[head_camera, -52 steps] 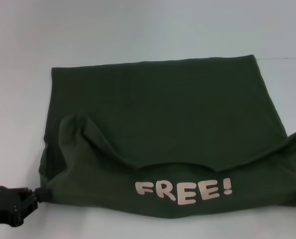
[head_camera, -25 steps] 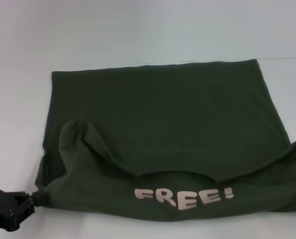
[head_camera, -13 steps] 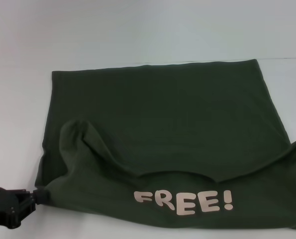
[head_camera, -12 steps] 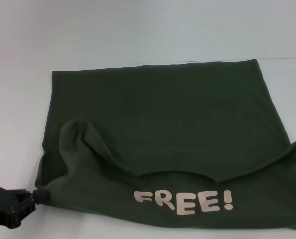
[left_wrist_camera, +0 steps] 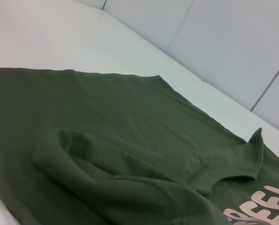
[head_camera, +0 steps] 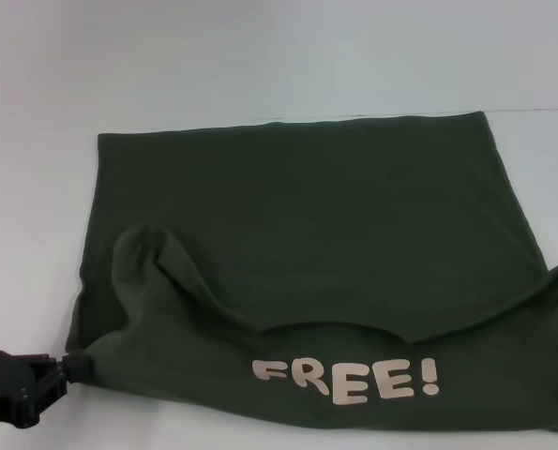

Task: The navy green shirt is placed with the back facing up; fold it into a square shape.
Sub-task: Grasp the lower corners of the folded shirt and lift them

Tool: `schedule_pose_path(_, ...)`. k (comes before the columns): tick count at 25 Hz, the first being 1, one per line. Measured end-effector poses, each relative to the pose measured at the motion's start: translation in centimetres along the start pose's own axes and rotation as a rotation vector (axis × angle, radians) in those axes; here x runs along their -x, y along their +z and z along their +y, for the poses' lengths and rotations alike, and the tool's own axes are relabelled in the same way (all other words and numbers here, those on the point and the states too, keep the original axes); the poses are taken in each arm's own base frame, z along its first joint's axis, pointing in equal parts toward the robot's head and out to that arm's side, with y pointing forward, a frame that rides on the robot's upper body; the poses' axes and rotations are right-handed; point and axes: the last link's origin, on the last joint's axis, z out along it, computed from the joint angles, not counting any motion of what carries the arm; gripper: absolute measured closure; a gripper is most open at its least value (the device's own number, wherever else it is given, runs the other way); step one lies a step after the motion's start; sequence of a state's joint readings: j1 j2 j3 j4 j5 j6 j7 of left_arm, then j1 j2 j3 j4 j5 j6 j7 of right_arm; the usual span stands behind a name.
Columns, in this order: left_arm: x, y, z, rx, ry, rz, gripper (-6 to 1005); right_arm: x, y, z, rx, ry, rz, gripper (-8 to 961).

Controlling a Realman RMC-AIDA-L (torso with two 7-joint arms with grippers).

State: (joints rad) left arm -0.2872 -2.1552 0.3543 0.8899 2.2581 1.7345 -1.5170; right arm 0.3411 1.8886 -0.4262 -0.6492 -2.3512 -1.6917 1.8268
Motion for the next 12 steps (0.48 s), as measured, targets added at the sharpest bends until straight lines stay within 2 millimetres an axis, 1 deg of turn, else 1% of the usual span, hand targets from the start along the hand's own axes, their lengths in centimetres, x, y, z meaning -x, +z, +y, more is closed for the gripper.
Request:
schedule_pose_path(3,-0.1,0.0,0.0,0.001,0.001,0.0,996,-0.3,0.6,0.1,0.004,0.006,0.033,182)
schedule_pose_path(12,-0.2,0.0,-0.1,-0.003,0.004,0.0,996,-0.6,1.7,0.5,0.041,0.022,0.051,188)
